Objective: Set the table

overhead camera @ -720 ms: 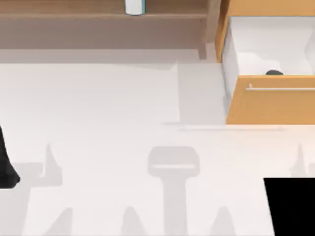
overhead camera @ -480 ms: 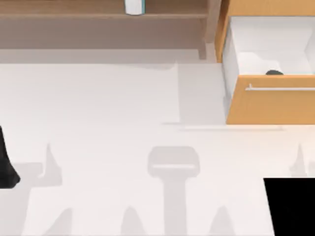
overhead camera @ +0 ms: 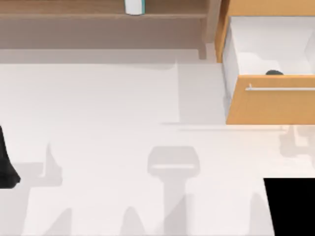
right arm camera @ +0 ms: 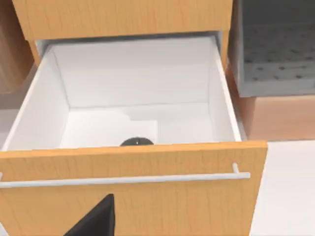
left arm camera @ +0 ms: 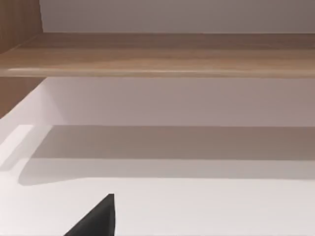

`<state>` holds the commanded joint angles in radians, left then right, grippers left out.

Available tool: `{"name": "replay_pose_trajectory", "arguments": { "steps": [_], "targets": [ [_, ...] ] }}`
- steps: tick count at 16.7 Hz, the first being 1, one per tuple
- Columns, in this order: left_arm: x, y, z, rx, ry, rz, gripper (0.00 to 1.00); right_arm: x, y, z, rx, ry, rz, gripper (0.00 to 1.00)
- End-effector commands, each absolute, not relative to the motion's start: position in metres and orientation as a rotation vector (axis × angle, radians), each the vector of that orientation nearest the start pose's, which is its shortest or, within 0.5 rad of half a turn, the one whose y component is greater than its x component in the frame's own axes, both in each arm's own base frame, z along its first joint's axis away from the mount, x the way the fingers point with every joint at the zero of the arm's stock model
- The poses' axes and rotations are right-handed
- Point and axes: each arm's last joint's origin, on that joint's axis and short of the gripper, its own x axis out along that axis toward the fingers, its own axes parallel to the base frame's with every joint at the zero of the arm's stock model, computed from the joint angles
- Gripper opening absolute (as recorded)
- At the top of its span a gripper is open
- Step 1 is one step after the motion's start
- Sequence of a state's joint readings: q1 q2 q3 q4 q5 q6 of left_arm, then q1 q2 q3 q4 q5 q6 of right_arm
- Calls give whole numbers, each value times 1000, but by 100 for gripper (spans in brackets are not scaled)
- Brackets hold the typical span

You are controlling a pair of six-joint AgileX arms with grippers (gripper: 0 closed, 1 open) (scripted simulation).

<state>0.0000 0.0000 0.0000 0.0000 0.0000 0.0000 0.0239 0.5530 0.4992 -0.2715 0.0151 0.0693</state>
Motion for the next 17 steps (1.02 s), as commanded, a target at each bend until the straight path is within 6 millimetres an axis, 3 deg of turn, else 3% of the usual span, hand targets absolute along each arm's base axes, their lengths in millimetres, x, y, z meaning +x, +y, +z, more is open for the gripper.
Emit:
{"name": "replay_pose_trajectory", "arguments": {
  "steps": [4,8,12,17],
  "targets": [
    [106,-1,160,0,0,0,100,205,10,299,93,555,-4,100],
    [106,-1,160,0,0,0,100,288,24,313,117,799,-12,100],
    [106,-1,160,0,0,0,100,370,41,289,127,1040,-35,100],
    [106,-1,160,0,0,0,100,443,61,226,121,1296,-77,100]
  ]
}}
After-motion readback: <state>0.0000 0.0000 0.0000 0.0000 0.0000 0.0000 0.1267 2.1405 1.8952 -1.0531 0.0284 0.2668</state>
